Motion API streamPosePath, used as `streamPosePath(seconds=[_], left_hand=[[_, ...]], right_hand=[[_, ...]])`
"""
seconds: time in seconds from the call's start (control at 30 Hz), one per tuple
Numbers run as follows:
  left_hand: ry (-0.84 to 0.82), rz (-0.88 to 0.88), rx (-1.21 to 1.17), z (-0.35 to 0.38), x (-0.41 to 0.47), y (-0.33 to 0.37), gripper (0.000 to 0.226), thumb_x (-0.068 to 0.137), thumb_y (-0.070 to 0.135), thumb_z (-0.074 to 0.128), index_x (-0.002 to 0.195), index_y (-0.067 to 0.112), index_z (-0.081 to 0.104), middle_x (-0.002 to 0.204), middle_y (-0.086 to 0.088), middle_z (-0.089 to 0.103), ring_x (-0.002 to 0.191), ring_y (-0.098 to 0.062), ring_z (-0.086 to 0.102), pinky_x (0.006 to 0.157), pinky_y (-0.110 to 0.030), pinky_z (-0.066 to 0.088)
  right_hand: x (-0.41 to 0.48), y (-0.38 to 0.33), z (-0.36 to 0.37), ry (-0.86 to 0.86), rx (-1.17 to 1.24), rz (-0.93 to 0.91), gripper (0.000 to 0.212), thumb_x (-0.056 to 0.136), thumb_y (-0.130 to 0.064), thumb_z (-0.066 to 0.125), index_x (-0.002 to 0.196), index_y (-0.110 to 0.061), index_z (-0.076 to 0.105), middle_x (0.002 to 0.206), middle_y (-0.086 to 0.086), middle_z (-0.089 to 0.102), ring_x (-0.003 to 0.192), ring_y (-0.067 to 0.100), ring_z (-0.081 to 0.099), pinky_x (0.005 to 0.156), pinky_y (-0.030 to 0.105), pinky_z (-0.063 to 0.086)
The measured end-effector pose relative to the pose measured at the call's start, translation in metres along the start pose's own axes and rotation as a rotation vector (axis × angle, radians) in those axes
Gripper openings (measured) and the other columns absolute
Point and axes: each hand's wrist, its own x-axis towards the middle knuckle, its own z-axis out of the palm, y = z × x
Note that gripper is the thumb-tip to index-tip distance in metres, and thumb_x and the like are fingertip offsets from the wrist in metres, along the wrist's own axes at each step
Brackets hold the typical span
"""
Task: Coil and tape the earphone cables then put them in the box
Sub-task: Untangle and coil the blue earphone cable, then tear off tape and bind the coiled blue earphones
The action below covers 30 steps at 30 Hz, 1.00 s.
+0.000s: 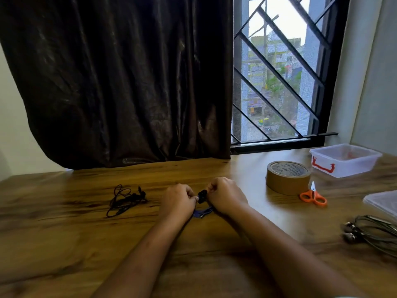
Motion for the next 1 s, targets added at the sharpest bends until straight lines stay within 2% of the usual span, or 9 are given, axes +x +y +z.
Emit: streamPosePath(seconds=[0.17,0.27,0.37,0.53,0.6,0.7,0.77,0.87,1.0], left_hand=[[-0.043,-0.032,-0.075,-0.001,0.002,-0.002,0.009,0.085,0.032,0.067,0.090,0.025,0.069,0.082,0.010,0.061,0.078,-0.007,0.058,0.066,-0.024,0.049],[-0.050,-0.037,-0.125,-0.004,0.004,-0.003,0.010,0.087,0.030,0.064,0.090,0.023,0.070,0.085,0.009,0.062,0.080,-0.008,0.056,0.068,-0.024,0.046],[-0.045,-0.066,-0.206,-0.003,0.006,-0.004,0.011,0.089,0.027,0.062,0.092,0.021,0.071,0.092,0.006,0.068,0.084,-0.010,0.059,0.074,-0.027,0.052],[0.053,-0.092,-0.298,-0.004,0.005,0.002,0.015,0.093,0.025,0.056,0.094,0.021,0.070,0.095,0.006,0.067,0.088,-0.013,0.062,0.078,-0.034,0.055],[0.093,-0.055,-0.277,-0.008,0.004,0.005,0.016,0.095,0.026,0.053,0.093,0.024,0.068,0.087,0.009,0.063,0.080,-0.010,0.059,0.073,-0.034,0.055],[0.162,0.071,-0.141,-0.012,-0.001,0.009,0.017,0.095,0.031,0.050,0.093,0.028,0.067,0.082,0.012,0.062,0.071,-0.006,0.055,0.069,-0.031,0.050],[0.207,0.182,-0.067,-0.011,-0.004,0.012,0.017,0.094,0.032,0.049,0.092,0.030,0.066,0.087,0.014,0.061,0.080,-0.007,0.056,0.078,-0.031,0.045],[0.244,0.342,0.015,-0.012,-0.009,0.019,0.015,0.093,0.032,0.050,0.089,0.031,0.065,0.090,0.015,0.062,0.088,-0.006,0.055,0.077,-0.026,0.032],[0.246,0.506,0.034,-0.011,-0.021,0.029,0.010,0.090,0.029,0.056,0.087,0.031,0.065,0.088,0.015,0.063,0.089,-0.008,0.056,0.079,-0.027,0.031]], right_hand=[[0.005,0.004,-0.003,-0.076,0.185,-0.003,0.022,0.077,-0.008,0.058,0.078,-0.030,0.059,0.089,-0.007,0.061,0.086,0.015,0.060,0.079,0.034,0.054],[0.007,0.005,-0.006,-0.099,0.280,0.004,0.018,0.082,-0.013,0.055,0.083,-0.028,0.065,0.093,-0.006,0.064,0.087,0.012,0.060,0.075,0.024,0.051],[0.011,0.008,-0.007,-0.085,0.353,0.032,0.017,0.085,-0.016,0.054,0.086,-0.027,0.068,0.101,-0.002,0.066,0.088,0.013,0.061,0.073,0.026,0.050],[0.011,0.014,-0.008,-0.033,0.333,0.017,0.017,0.088,-0.014,0.055,0.090,-0.021,0.070,0.104,0.001,0.066,0.090,0.015,0.062,0.073,0.023,0.050],[0.011,0.015,-0.012,0.013,0.332,-0.009,0.017,0.089,-0.013,0.055,0.093,-0.019,0.070,0.104,0.001,0.064,0.090,0.014,0.061,0.066,0.015,0.048],[0.007,0.019,-0.027,0.175,0.123,-0.100,0.018,0.089,-0.015,0.052,0.095,-0.025,0.067,0.102,-0.002,0.065,0.091,0.017,0.061,0.073,0.026,0.052],[0.003,0.024,-0.044,0.344,-0.048,-0.135,0.021,0.088,-0.017,0.051,0.100,-0.026,0.066,0.104,-0.005,0.066,0.098,0.019,0.057,0.084,0.036,0.048],[-0.006,0.039,-0.076,0.497,-0.230,-0.117,0.026,0.088,-0.020,0.051,0.110,-0.024,0.064,0.112,-0.003,0.065,0.109,0.022,0.052,0.089,0.038,0.039],[-0.023,0.079,-0.110,0.318,-0.621,0.053,0.042,0.086,-0.044,0.055,0.125,-0.031,0.053,0.132,-0.005,0.055,0.126,0.023,0.042,0.097,0.040,0.031]])
